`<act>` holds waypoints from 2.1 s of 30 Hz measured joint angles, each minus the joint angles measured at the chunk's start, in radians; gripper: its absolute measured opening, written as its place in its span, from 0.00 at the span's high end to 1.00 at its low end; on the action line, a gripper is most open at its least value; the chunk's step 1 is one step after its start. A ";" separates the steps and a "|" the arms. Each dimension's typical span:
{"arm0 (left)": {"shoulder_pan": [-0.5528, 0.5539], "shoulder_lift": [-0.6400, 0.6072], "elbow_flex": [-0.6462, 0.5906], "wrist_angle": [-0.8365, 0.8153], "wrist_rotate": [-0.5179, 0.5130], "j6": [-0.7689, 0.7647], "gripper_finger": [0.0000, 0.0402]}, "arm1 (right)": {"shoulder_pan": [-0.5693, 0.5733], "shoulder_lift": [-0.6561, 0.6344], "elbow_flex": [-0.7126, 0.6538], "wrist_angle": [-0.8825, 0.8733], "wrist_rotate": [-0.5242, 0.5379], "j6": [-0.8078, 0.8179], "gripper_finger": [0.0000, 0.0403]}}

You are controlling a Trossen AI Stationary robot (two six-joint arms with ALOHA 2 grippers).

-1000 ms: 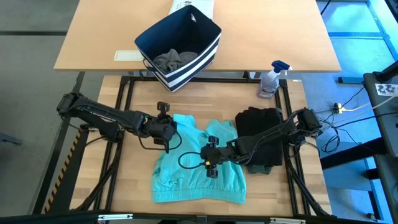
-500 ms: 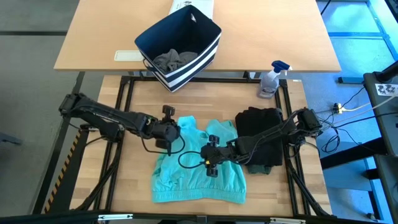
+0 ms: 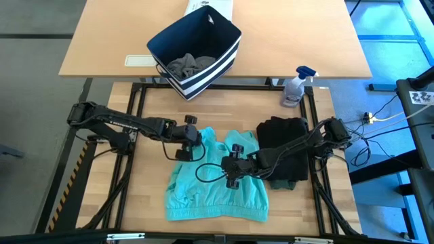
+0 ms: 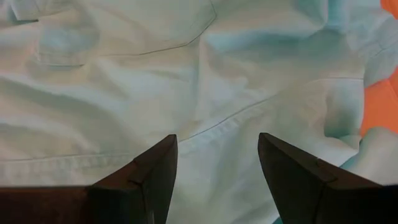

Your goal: Fold Laundry from Bin

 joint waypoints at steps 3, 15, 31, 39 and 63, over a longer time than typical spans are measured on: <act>0.023 0.000 -0.001 0.003 0.066 -0.012 0.84 | 0.000 0.000 0.000 -0.001 -0.001 0.002 0.44; 0.013 0.000 -0.004 -0.082 0.234 -0.142 0.60 | 0.002 0.000 0.000 -0.002 -0.003 0.016 0.44; 0.202 -0.010 -0.186 0.063 0.324 -0.133 0.59 | 0.002 0.000 0.000 -0.001 -0.011 0.035 0.44; 0.232 -0.010 -0.223 0.233 0.660 -0.097 0.59 | 0.002 0.000 0.000 -0.001 -0.011 0.029 0.44; -0.062 0.000 -0.222 0.178 0.585 -0.394 0.59 | 0.002 0.000 0.000 0.025 -0.011 0.013 0.44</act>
